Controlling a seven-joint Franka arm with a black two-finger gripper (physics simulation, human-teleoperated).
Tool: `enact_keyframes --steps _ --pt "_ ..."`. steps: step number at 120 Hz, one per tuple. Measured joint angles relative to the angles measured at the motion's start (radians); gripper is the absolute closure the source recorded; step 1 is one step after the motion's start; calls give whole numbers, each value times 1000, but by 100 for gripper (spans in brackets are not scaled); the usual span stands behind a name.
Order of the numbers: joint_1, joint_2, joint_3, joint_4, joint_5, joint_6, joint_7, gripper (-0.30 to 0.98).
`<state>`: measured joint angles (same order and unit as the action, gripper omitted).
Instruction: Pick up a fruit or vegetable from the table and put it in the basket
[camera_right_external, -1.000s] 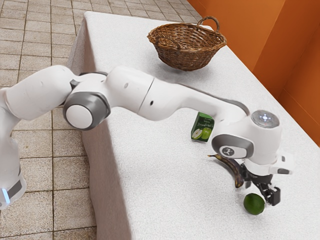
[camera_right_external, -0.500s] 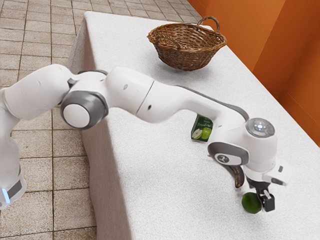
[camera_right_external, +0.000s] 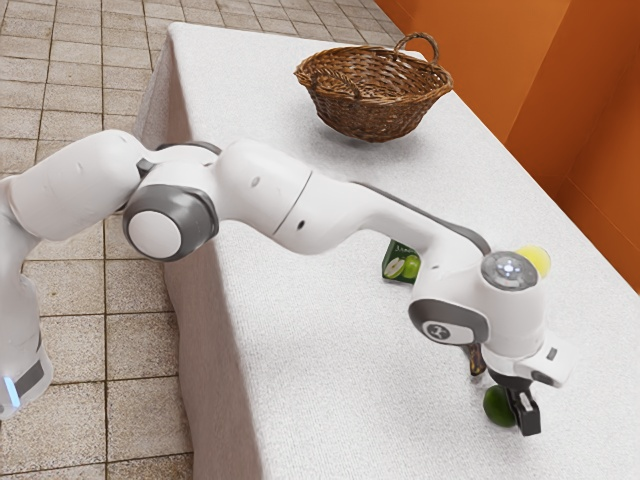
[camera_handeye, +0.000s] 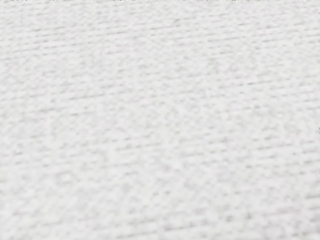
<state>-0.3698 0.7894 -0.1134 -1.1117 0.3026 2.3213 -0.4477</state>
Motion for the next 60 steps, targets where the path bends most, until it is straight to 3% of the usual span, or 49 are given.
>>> enact_keyframes --steps 18,30,60 --pt "1 -8 0 -26 0 23 6 2" --pt "1 -16 0 -46 4 38 3 -5" --pt "-7 -41 1 -61 5 50 1 2"
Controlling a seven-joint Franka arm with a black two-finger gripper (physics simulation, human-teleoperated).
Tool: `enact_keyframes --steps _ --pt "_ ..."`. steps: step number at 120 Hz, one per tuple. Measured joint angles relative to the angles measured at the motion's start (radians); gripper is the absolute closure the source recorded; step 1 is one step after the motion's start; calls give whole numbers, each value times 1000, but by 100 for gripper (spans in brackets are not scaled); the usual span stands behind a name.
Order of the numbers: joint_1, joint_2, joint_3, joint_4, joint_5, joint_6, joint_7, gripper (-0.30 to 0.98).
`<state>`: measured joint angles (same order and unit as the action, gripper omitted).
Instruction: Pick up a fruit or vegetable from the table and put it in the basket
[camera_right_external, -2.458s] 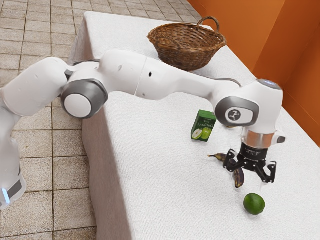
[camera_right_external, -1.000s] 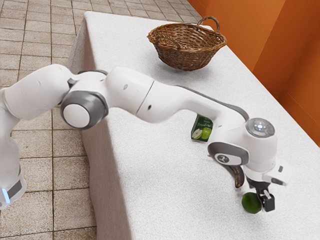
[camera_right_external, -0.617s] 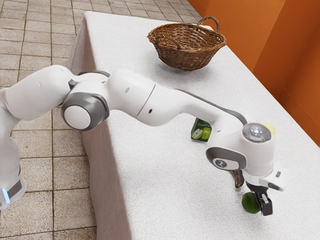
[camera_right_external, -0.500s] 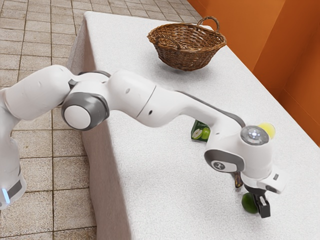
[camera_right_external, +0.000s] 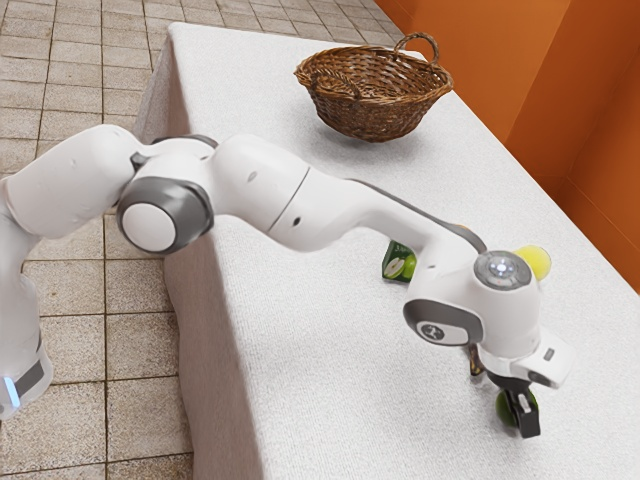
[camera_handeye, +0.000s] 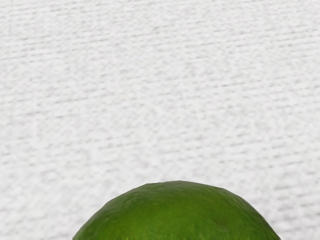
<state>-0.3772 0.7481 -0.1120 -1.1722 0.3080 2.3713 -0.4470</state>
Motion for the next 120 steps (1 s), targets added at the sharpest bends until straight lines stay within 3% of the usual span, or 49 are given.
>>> enact_keyframes --steps 28,41,58,70,78,88,100,120 --pt "-2 1 10 0 1 3 -2 5" --pt "-10 1 26 0 1 4 -4 25" --pt "-38 -22 57 -12 11 4 -33 35" --pt "-85 -188 108 -160 17 2 -72 37" --pt "-103 -379 125 -293 35 -9 -104 38" --pt "-96 -575 131 -340 81 -51 -140 37" --pt "26 -668 125 -320 56 -100 -152 39" --pt "419 -681 133 -302 10 -153 -99 47"
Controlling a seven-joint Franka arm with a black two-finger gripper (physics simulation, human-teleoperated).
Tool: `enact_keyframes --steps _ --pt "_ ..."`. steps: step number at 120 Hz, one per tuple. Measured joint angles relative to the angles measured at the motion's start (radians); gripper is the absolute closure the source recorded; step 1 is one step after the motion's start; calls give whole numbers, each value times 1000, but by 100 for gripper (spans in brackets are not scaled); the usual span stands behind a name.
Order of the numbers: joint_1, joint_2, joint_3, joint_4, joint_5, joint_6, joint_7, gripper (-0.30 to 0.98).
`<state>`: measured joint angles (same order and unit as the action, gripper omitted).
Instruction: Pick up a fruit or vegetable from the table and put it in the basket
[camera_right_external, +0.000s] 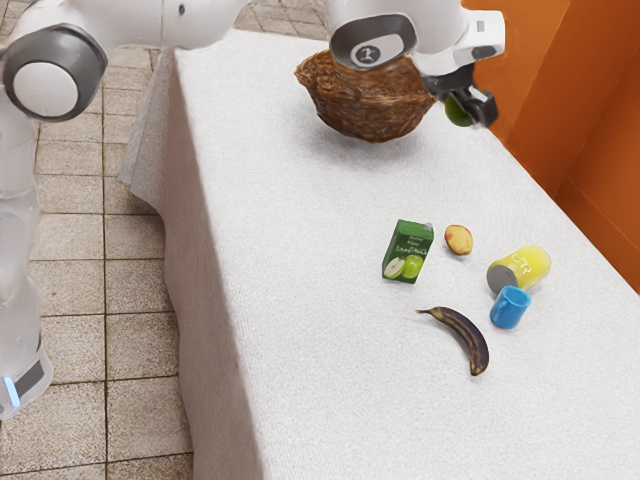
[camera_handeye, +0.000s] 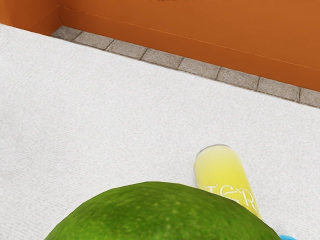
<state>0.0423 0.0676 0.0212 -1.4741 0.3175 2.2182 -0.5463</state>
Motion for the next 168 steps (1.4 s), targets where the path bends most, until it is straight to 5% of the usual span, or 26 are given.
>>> enact_keyframes --steps 21,49,88,106,124,143,156,163,168 --pt "310 51 0 59 -37 -27 103 47" --pt "438 270 -31 350 -103 -38 247 47" --pt "638 432 -132 480 -139 -20 397 48" --pt "657 420 -138 476 -178 -12 452 19" --pt "654 362 -130 424 -247 -9 496 7" --pt "518 155 -198 201 -397 -52 415 2" --pt "173 -71 -188 86 -398 -278 132 1" --pt "-122 -149 -116 -5 -387 -385 -49 1" --pt "-239 -172 -68 -49 -384 -446 -169 1"
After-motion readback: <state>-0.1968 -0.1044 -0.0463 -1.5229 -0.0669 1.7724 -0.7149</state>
